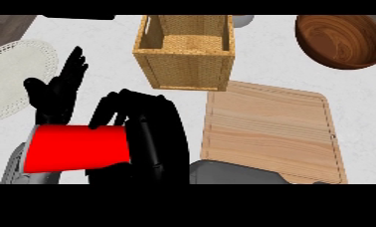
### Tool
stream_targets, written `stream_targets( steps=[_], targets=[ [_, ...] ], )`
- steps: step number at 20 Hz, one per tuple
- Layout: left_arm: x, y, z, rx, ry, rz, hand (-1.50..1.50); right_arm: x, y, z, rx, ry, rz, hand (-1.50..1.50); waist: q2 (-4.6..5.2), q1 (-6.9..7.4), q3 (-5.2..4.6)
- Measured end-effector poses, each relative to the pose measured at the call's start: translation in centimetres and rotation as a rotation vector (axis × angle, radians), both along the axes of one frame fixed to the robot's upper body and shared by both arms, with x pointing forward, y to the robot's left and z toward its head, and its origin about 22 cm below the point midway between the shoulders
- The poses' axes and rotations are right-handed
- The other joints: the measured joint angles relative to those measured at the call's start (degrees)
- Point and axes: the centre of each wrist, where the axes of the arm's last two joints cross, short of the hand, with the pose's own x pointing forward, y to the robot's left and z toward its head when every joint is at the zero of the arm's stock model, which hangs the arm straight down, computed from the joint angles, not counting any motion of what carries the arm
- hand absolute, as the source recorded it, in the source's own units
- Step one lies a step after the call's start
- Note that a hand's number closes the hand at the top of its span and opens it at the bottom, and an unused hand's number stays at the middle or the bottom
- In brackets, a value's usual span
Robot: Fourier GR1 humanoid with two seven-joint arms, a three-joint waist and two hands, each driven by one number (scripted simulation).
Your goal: Pick the can from the cutting board and place it in the basket
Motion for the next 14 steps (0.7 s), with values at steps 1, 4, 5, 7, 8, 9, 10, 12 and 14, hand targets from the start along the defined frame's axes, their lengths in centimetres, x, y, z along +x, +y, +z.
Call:
stream_targets(
  steps=[1,4,5,7,8,9,10,12,14],
  targets=[
    [0.1,-0.3,0.1,0.0,0.003,-0.006,0.0,0.8,0.5,0.5,-0.018,-0.006,-0.02,1.5,0.04,0.19,0.01],
    [0.3,-0.2,0.1,0.003,0.0,-0.002,0.0,2.8,2.2,2.7,-0.067,-0.026,-0.066,1.5,0.21,0.38,0.0],
    [0.4,0.0,0.2,0.001,-0.003,-0.005,0.0,3.4,2.7,3.4,-0.084,-0.031,-0.078,1.5,0.25,0.49,0.0],
    [0.6,-0.1,0.3,-0.001,-0.006,-0.009,0.0,4.7,3.6,4.2,-0.11,-0.037,-0.101,1.5,0.42,0.79,0.0],
    [0.6,-0.1,0.5,-0.002,-0.005,-0.009,0.0,5.4,4.0,4.6,-0.122,-0.028,-0.114,1.5,0.48,0.85,0.01],
    [0.7,-0.1,0.3,-0.002,-0.003,-0.011,0.0,5.7,4.4,5.0,-0.135,-0.028,-0.119,1.5,0.51,0.82,0.02],
    [0.7,-0.2,0.4,-0.002,-0.006,-0.011,0.0,6.4,4.7,5.2,-0.149,-0.019,-0.134,1.5,0.57,0.88,0.02],
    [0.5,-0.2,0.6,-0.001,-0.004,-0.012,0.0,7.5,5.2,5.5,-0.177,0.002,-0.164,1.5,0.61,0.94,0.04],
    [0.3,0.1,0.4,0.002,-0.012,-0.013,0.0,8.6,5.3,5.3,-0.194,0.03,-0.185,1.5,0.71,0.99,0.04]
  ],
)
